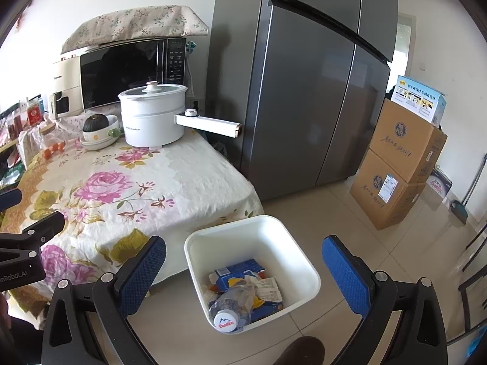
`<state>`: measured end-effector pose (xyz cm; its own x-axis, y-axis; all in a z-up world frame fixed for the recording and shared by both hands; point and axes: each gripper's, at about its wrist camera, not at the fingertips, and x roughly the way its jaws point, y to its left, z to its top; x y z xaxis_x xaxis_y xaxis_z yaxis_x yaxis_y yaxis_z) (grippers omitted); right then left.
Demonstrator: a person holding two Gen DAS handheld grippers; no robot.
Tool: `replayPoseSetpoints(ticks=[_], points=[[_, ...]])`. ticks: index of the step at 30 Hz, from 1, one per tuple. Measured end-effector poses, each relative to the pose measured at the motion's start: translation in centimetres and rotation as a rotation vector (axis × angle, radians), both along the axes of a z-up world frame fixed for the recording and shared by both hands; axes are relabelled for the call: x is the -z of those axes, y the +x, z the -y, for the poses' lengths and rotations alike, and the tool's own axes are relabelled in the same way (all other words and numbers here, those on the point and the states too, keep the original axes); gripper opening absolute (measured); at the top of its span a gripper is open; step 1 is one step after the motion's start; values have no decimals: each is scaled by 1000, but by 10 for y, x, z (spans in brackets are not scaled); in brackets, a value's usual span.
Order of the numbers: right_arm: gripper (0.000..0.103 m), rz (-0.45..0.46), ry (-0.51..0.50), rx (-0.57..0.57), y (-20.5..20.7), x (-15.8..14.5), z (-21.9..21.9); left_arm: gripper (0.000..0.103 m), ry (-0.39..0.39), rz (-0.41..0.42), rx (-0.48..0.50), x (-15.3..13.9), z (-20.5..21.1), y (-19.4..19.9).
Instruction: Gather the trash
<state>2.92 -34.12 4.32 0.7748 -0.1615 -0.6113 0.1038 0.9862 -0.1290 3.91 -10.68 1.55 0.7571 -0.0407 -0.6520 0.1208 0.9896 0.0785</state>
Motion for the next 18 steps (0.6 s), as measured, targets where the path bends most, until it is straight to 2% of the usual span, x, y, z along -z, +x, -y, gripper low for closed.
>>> replayPoseSetpoints(ticks=[18], points=[[103, 1, -10, 2, 0, 0, 0, 102, 2, 2, 8, 1, 1, -1]])
